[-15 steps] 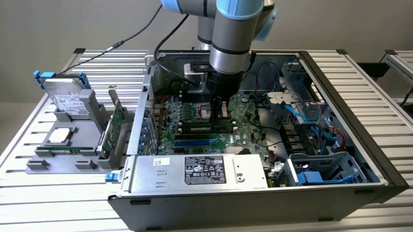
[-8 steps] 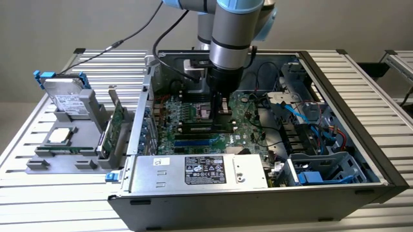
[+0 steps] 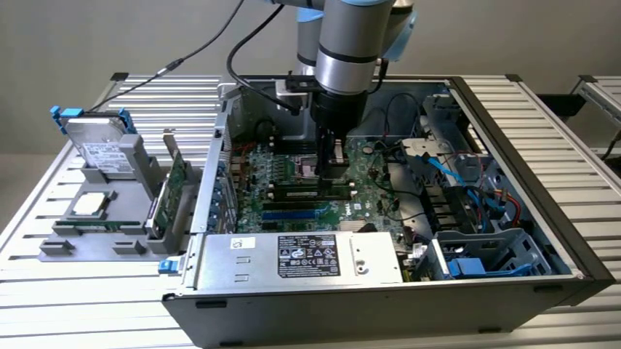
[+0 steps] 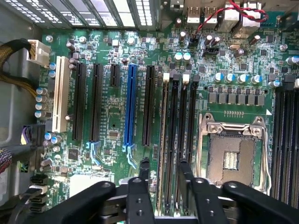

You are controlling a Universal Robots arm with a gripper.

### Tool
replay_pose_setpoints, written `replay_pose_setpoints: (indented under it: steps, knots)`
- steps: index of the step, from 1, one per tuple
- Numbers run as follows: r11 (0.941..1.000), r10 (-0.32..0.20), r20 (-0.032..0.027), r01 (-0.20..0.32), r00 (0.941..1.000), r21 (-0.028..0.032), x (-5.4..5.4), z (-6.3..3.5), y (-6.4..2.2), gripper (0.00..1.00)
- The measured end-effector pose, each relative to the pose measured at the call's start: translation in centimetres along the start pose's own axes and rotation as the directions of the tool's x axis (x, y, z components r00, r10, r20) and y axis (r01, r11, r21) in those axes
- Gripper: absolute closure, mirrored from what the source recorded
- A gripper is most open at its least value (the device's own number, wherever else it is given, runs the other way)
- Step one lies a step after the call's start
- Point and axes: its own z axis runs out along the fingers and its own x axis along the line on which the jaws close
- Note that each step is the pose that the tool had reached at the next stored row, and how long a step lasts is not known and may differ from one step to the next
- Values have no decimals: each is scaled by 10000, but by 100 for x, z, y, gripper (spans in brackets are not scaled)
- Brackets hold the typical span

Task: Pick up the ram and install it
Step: 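Insert the ram into the slot, then press down the ram until it locks into place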

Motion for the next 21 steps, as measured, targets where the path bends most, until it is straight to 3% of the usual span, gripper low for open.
replay_pose_setpoints:
  steps: [2, 3, 6, 21]
  knots:
    - [10000, 0, -3, 0, 10000, -2, 0, -1, 0, 75]
    - [10000, 0, -3, 0, 10000, -2, 1, -1, 0, 75]
    - [10000, 0, -3, 0, 10000, -1, 0, -1, 0, 90]
    - [10000, 0, -3, 0, 10000, -2, 0, -1, 0, 90]
